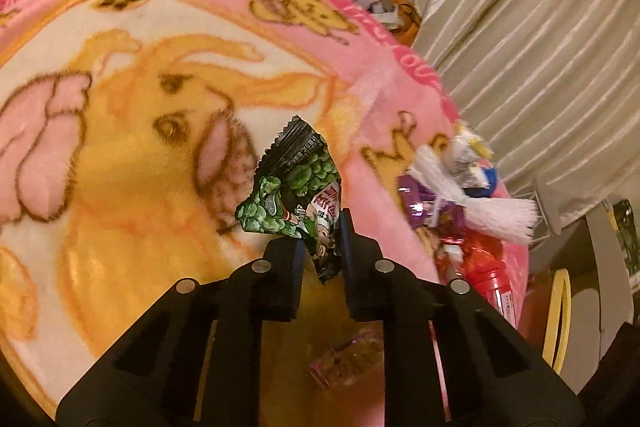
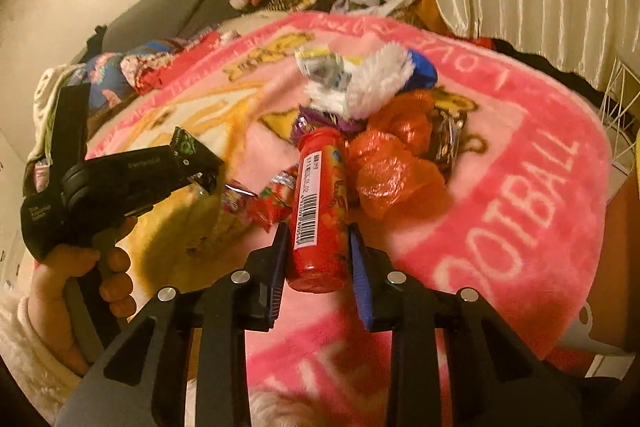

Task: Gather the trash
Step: 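Carry the green wrapper and red can over the bin with both tools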

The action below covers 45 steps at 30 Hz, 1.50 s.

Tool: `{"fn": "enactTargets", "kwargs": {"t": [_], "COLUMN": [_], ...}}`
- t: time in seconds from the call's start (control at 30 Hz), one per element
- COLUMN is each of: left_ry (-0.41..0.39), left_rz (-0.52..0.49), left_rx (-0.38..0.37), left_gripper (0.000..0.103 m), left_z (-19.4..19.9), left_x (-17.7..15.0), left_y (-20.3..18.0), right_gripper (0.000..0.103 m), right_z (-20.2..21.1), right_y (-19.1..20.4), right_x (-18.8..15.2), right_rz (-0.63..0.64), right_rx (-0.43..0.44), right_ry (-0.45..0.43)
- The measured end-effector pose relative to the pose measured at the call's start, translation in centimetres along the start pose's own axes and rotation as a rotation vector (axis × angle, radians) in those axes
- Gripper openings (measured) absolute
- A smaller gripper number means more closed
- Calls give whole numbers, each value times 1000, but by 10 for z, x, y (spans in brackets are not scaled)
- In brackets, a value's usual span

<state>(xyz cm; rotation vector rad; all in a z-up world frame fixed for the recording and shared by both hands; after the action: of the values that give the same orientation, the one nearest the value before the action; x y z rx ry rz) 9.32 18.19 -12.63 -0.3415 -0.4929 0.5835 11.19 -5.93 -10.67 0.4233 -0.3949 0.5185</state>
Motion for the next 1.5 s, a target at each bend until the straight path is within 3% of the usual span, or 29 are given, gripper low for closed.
{"fn": "enactTargets", "kwargs": {"t": [0.27, 0.57, 1.5], "left_ry": [-69, -93, -92], "left_rz": [-138, -237, -428], "left_rx": [-29, -57, -127], "left_gripper": [10, 10, 10], "left_z": [28, 41, 51], "left_x": [-5, -14, -45], "left_y": [-40, -77, -154], "right_gripper": [27, 27, 27], "right_z": [24, 50, 104], "right_y": [1, -6, -68], "right_x": [-5, -7, -18], "right_rz": [16, 13, -141], "right_rx": [4, -26, -91], "right_ry": [-72, -146, -281]}}
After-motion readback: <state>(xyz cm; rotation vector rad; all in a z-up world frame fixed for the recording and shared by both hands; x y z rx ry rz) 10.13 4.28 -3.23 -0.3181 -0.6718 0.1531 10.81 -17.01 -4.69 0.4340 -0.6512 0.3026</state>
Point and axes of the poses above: each gripper's, at about its wrist camera, not at the fingertips, and z roughly against the way its jaws point, y to its left, x to its top, the point moved 1 cm from there along -z, roughly the way its jaws point, and after that the axes turned 15 degrees about y, right-handed, at the moved point
